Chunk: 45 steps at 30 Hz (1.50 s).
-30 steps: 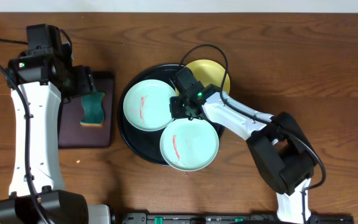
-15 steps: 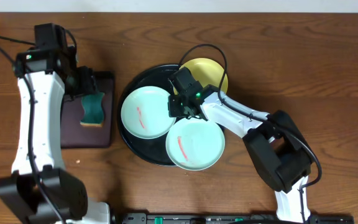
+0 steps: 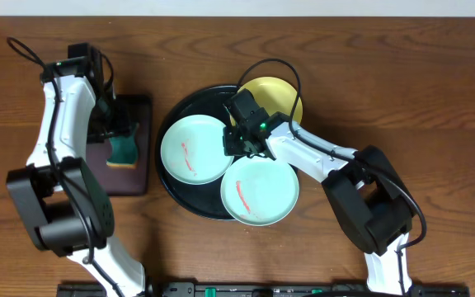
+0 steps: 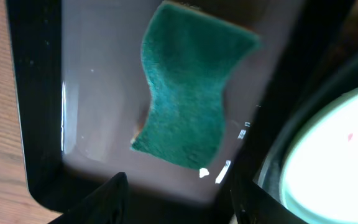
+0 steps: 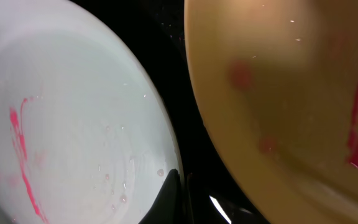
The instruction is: Clean dirty plates on tray and stack at the side
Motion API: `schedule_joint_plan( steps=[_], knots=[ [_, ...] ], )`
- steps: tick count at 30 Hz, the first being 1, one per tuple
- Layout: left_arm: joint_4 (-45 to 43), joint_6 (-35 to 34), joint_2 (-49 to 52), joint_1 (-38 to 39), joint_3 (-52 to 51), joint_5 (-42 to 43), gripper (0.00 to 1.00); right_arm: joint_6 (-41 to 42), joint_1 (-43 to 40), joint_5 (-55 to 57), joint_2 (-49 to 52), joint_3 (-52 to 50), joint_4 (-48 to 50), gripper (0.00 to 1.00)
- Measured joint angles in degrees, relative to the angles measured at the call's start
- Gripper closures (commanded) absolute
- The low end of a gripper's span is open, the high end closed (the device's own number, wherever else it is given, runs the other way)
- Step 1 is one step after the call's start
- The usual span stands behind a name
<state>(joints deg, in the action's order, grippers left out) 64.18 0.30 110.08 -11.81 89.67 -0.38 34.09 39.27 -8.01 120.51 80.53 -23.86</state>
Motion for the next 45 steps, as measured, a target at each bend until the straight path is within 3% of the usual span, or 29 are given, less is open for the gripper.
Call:
schedule_joint_plan(
  steps=[7, 19, 26, 38, 45],
  knots=[
    [-2.9, 3.6, 5.7, -4.0, -0.6, 2.3, 0.50, -0.5, 0.0, -0.3, 0.0, 0.0, 0.0, 0.99],
    [-10.2, 8.3, 6.8, -3.7, -5.9, 7.8, 0.56, -0.8, 0.0, -0.3, 0.0, 0.0, 0.1, 0.99],
    [-15.4, 8.9, 6.3, -3.7, -10.0, 8.3, 0.92, -0.8, 0.0, -0.3, 0.0, 0.0, 0.2, 0.99],
    [-14.3, 6.6, 5.0, -3.6, -10.1, 9.0, 0.93, -0.8, 0.0, -0.5, 0.0, 0.0, 0.2, 0.99],
    [-12.0, 4.9, -6.2, -3.5, -9.8, 9.0, 0.93, -0.8, 0.0, -0.5, 0.0, 0.0, 0.2, 0.99]
  ],
)
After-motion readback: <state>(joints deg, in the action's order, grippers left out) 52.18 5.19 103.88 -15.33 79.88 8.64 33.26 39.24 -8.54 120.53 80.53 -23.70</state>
